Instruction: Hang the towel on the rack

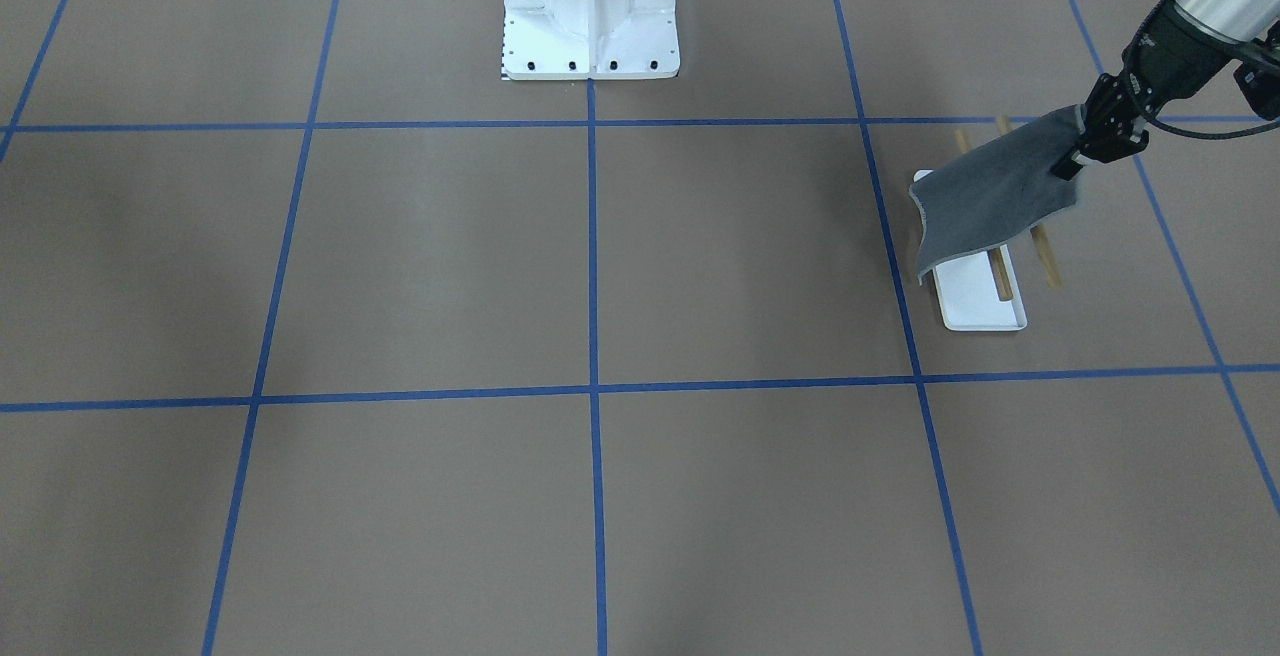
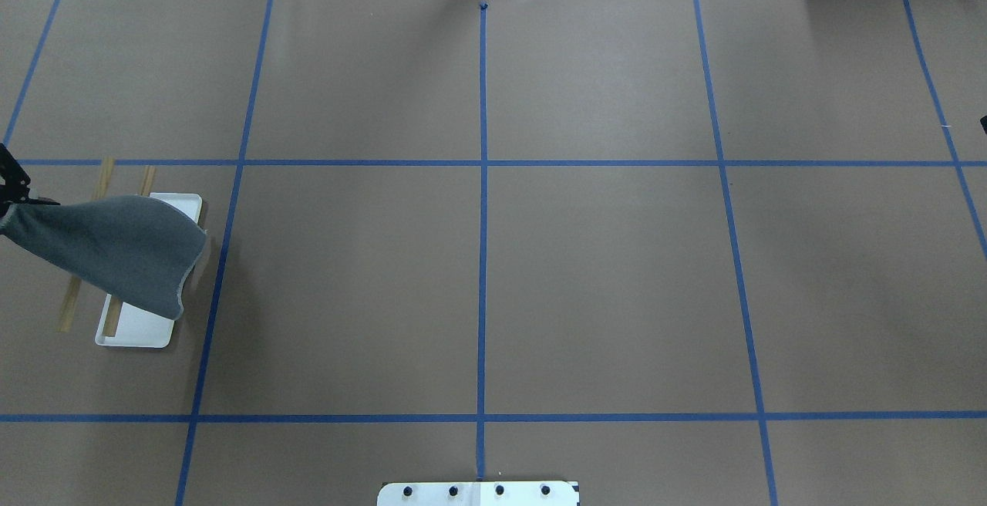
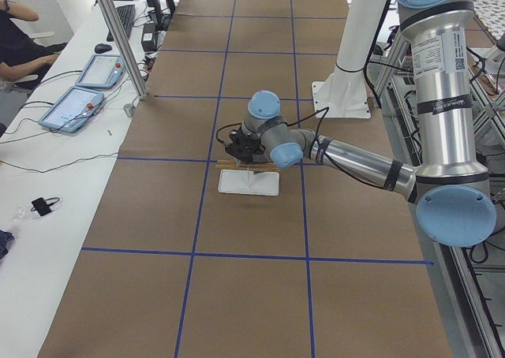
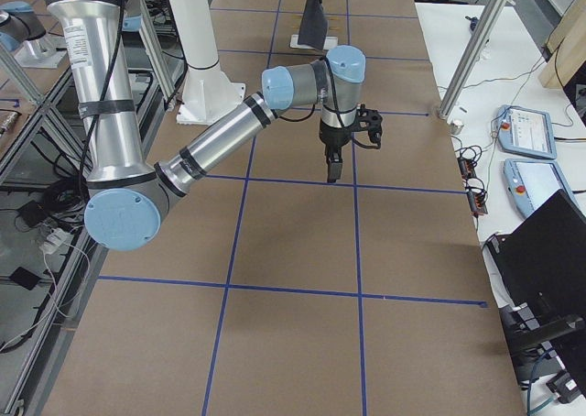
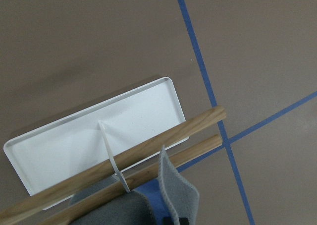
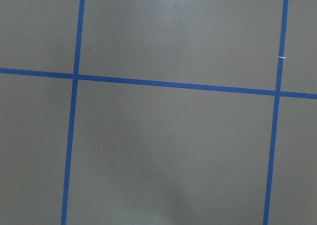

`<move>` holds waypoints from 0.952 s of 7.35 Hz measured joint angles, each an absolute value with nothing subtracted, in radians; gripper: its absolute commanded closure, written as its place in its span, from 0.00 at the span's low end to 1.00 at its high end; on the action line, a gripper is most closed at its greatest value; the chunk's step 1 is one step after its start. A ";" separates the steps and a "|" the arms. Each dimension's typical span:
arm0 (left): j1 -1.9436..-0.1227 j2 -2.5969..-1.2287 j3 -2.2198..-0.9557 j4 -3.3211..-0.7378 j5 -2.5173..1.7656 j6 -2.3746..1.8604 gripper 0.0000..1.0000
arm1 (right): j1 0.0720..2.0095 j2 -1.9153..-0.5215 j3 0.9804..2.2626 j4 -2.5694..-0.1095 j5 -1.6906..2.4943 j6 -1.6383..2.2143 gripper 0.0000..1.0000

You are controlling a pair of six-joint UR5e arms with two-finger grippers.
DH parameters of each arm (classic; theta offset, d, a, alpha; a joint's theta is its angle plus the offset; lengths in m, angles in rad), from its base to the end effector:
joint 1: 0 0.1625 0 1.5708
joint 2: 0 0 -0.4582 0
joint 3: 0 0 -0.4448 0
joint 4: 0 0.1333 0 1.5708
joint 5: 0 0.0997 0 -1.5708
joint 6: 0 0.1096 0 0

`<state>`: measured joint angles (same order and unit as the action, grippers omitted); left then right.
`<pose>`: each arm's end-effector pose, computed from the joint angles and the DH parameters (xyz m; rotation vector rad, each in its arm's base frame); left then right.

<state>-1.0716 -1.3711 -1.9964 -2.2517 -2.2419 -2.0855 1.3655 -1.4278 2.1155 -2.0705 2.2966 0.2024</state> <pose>0.1686 -0.4453 0.4863 -0.3810 1.0678 -1.1226 -0.0472 -0.5236 0.3956 0.0294 -0.7450 -0.0710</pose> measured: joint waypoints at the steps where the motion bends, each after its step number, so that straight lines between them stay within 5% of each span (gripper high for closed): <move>1: -1.081 -1.354 -1.976 -2.257 -2.242 -2.037 1.00 | 1.366 -1.427 2.116 -2.070 2.298 0.202 0.00; 6: -1.133 -1.323 -1.884 -2.278 -2.241 -1.862 1.00 | 1.365 -1.421 2.119 -2.071 2.313 0.202 0.00; 7: -1.133 -1.323 -1.869 -2.296 -2.240 -1.856 0.48 | 1.365 -1.420 2.118 -2.071 2.314 0.202 0.00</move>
